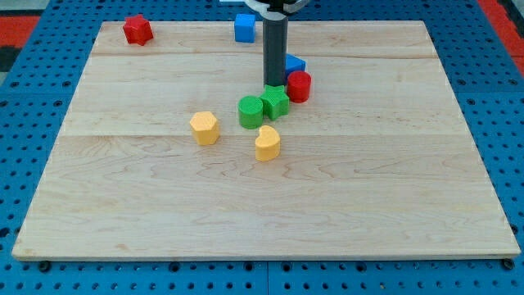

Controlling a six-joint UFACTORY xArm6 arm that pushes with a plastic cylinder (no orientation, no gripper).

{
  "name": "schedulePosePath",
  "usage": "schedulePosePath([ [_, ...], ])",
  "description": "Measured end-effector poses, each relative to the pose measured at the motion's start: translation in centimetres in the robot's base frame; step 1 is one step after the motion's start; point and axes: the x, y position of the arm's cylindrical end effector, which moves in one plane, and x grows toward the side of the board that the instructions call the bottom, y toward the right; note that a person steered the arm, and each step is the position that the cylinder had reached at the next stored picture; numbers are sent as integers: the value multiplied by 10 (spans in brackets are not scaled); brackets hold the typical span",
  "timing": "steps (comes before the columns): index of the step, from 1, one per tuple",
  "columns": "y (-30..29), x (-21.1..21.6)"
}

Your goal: Move the green star closer to the blue triangle

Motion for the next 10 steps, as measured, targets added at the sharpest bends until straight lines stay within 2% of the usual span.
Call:
schedulePosePath([
  [2, 69, 44],
  [4, 46, 78],
  [6, -31, 60],
  [10, 28, 25],
])
